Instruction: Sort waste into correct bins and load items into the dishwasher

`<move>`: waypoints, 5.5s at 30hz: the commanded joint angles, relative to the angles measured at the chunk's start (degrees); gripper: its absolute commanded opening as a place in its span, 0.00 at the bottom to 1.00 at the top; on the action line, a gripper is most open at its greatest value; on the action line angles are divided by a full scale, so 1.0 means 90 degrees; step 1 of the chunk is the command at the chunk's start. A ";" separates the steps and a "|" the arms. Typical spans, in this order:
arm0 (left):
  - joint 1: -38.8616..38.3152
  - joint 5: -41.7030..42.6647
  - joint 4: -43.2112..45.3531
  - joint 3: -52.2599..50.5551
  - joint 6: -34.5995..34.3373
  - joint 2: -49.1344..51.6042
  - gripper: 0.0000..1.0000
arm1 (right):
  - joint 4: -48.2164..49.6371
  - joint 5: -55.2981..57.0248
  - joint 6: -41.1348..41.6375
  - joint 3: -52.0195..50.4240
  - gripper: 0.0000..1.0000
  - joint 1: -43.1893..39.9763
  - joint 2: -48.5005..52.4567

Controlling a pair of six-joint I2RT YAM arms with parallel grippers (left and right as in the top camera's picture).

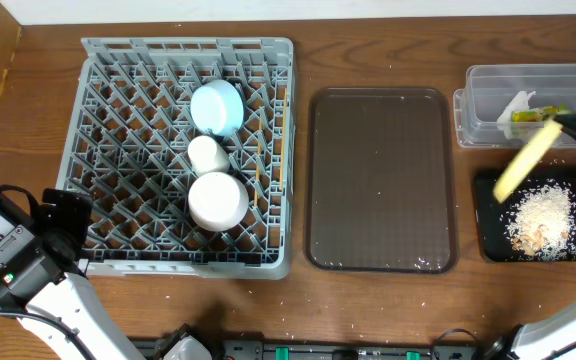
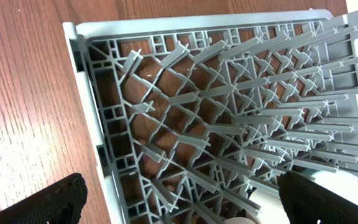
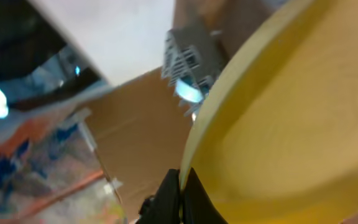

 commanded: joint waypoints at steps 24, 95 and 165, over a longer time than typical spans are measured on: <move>0.0039 -0.0019 -0.0015 0.0148 -0.0007 -0.0005 1.00 | 0.9508 0.1962 0.4646 0.0022 0.01 0.6409 -0.0255; 0.0039 -0.0019 -0.0015 0.0151 -0.0007 -0.0005 1.00 | 0.4439 0.8085 0.2266 -0.5311 0.99 0.5707 -0.5406; 0.0039 -0.0019 -0.0015 0.0148 -0.0007 -0.0005 1.00 | 1.0273 0.7924 -0.0265 -1.1237 0.99 0.3825 -1.2366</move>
